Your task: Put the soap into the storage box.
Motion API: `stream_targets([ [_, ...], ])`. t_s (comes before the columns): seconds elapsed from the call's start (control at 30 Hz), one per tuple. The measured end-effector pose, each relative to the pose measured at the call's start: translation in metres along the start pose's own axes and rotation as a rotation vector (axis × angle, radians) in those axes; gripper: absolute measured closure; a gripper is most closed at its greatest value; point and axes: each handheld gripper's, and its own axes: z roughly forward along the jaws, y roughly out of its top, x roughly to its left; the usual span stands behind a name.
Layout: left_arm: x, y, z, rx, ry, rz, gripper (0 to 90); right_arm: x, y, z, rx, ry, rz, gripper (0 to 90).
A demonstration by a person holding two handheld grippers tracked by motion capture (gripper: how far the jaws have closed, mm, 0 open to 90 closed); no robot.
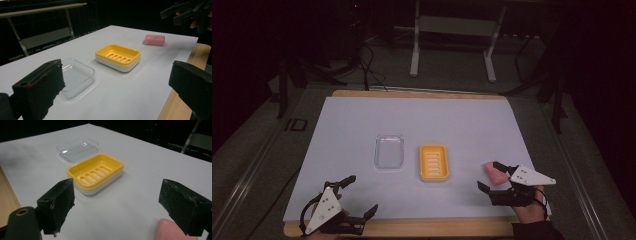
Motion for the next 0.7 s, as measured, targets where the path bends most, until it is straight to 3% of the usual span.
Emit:
stream_targets([
  [0.37,-0.0012,-0.0002,-0.0004,0.003,-0.002,0.008,0.3,0.0074,0.0021,0.0095,0.057,0.056,-0.126,13.0],
  [0.7,-0.0018,-0.0005,0.0002,0.013,0.005,0.016,0.3,0.0005,0.0046,0.004,0.023,-0.04,-0.121,13.6],
])
